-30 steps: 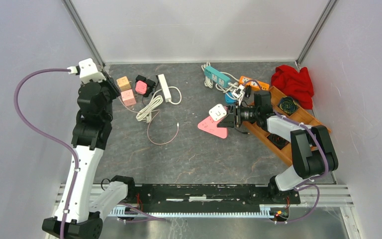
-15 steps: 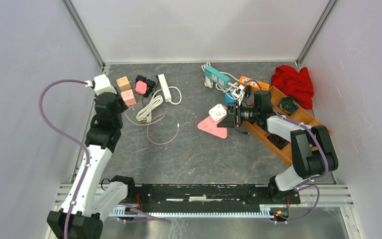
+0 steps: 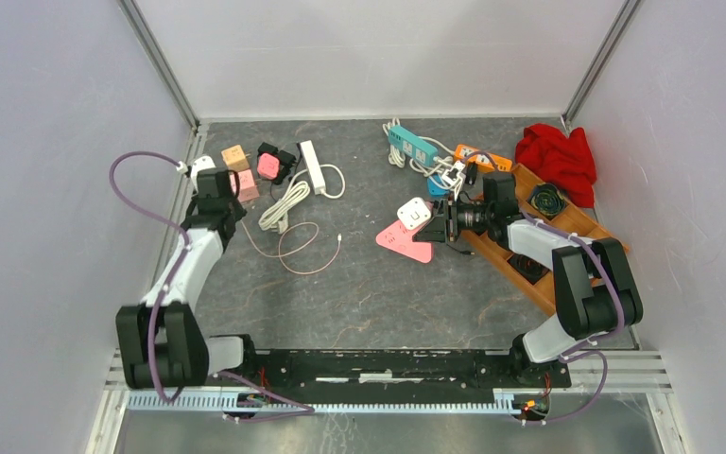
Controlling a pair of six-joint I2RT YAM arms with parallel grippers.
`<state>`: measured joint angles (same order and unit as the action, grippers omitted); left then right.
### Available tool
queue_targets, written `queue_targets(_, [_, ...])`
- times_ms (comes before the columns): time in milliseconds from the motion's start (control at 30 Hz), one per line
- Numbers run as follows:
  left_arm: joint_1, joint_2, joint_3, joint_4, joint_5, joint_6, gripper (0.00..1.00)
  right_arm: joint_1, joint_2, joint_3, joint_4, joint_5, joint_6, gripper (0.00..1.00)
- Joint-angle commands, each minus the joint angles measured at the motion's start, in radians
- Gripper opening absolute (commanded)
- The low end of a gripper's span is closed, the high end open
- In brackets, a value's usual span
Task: Pull the plug off the socket
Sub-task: Place the plug at the center of the board.
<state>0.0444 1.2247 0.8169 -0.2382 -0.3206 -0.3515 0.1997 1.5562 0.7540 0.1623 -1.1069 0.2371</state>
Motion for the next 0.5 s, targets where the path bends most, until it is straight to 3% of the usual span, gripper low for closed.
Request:
queue_targets(0, [0.009,0.17,0.164,-0.088,-0.187,-0.125,0.04,-0.005,-0.038,0.036,0.039,-0.041,-0.017,0.0])
queue_targets(200, [0.009,0.417,0.313,-0.254,-0.235,-0.168,0.06,-0.006,-0.046,0.041,0.026,-0.038,-0.029,0.0])
queue_targets(467, [0.009,0.549,0.377,-0.284,-0.237,-0.153,0.26,-0.005,-0.043,0.048,0.012,-0.04,-0.042,0.0])
